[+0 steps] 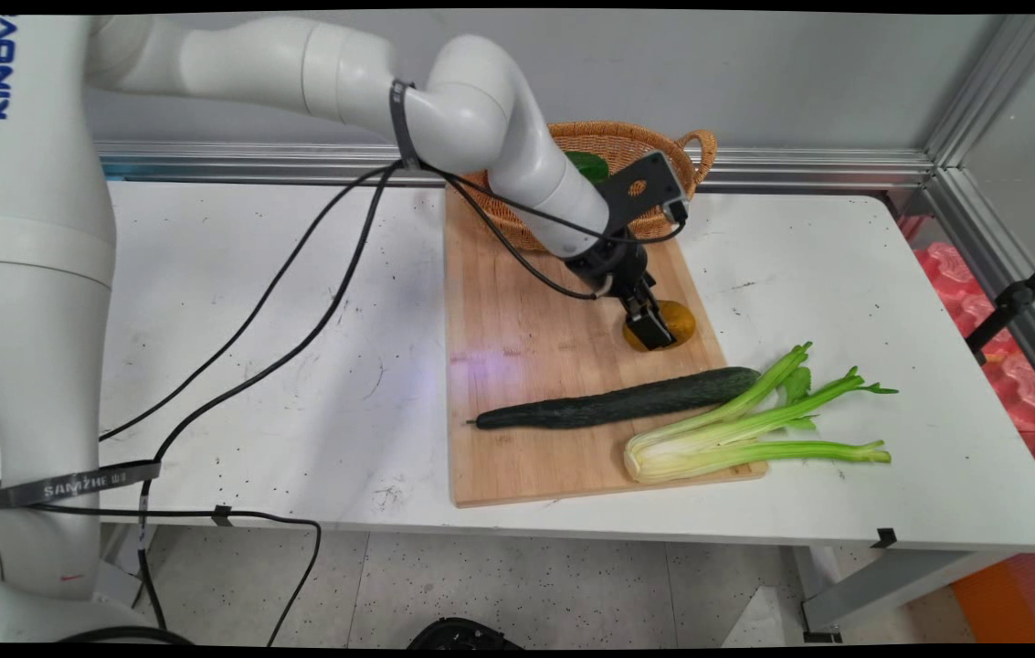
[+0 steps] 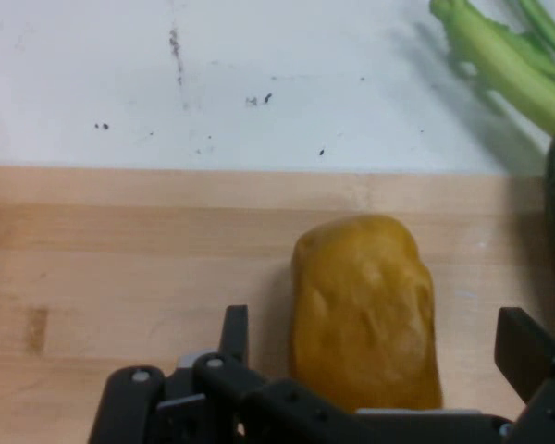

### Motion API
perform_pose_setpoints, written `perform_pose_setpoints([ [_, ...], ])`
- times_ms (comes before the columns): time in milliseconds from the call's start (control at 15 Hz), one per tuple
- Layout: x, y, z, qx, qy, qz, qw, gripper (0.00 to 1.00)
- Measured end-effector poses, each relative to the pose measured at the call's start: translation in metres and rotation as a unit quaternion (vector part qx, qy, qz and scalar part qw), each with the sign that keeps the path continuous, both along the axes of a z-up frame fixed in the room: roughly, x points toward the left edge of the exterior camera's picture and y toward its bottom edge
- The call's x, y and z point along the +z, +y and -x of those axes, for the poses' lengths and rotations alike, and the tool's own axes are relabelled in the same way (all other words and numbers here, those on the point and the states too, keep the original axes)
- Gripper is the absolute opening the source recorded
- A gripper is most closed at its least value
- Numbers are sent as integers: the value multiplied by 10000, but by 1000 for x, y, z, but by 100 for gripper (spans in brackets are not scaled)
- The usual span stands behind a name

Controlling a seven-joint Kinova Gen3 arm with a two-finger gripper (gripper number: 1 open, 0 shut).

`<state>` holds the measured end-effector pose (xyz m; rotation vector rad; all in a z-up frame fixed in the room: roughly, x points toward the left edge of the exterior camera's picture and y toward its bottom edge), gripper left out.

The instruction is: Pick up the potato from the cutting board, then place the picked object in the vegetable basket

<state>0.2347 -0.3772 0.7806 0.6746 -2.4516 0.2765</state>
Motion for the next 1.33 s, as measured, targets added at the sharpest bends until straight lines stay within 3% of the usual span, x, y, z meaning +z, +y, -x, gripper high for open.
perform_pose_setpoints([
  [200, -12, -3, 2, 22, -8, -11, 10000, 100],
  [267, -15, -4, 2, 29, -10, -24, 10000, 0],
  [800, -20, -9, 5, 60, 57, -106, 9999, 0],
  [1333, 37, -45, -10, 62, 246, 262, 9993, 0],
])
